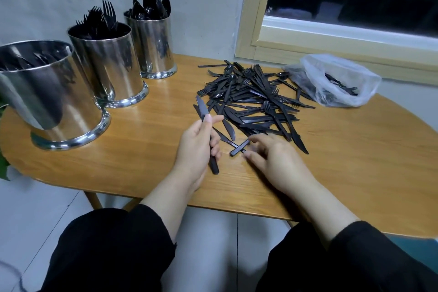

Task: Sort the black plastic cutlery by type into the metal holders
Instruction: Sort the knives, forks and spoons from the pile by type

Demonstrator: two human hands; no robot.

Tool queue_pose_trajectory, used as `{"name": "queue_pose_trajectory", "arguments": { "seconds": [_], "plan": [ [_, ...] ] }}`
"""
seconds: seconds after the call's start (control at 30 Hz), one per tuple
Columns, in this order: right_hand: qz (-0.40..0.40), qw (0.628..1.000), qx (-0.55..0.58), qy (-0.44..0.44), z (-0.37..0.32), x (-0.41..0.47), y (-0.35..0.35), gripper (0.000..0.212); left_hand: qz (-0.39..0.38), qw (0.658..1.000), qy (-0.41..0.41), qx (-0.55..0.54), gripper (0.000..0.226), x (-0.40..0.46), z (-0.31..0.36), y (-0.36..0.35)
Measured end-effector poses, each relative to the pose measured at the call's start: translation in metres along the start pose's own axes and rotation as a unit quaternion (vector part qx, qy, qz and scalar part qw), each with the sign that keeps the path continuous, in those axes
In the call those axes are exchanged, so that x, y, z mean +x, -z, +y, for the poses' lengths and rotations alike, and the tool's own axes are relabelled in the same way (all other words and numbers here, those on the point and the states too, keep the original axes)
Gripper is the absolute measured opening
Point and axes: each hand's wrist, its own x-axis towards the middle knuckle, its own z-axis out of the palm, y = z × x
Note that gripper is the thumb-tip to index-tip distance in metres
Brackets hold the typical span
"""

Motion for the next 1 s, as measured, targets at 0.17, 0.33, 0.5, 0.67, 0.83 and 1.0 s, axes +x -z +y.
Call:
{"name": "queue_pose_trajectory", "arguments": {
  "seconds": [0.17,0.33,0.5,0.67,0.83,1.0],
  "plan": [
    [0.002,0.999,-0.054,-0.005,-0.007,0.008,-0.012,0.036,-0.008,1.000,0.013,-0.007,0.031,-0.001,0.000,-0.001],
    [0.041,0.999,0.002,-0.031,-0.008,0.004,-0.017,0.020,-0.018,0.998,-0.004,0.062,0.030,-0.002,-0.003,0.001],
    [0.024,0.997,0.045,-0.063,-0.012,0.002,-0.008,0.001,-0.011,0.997,-0.022,0.072,0.029,0.000,-0.005,0.000],
    [0.005,0.993,0.076,-0.086,-0.017,0.002,0.000,0.016,-0.010,0.999,-0.003,0.040,0.028,0.000,-0.004,0.000],
    [-0.004,0.993,0.076,-0.087,-0.019,0.001,0.011,0.018,-0.019,0.998,-0.016,0.050,0.027,0.000,-0.005,0.001],
    [0.024,0.985,0.123,-0.116,-0.015,-0.004,0.025,0.016,-0.018,0.999,-0.014,0.048,0.027,0.000,-0.003,0.001]
  ]
}}
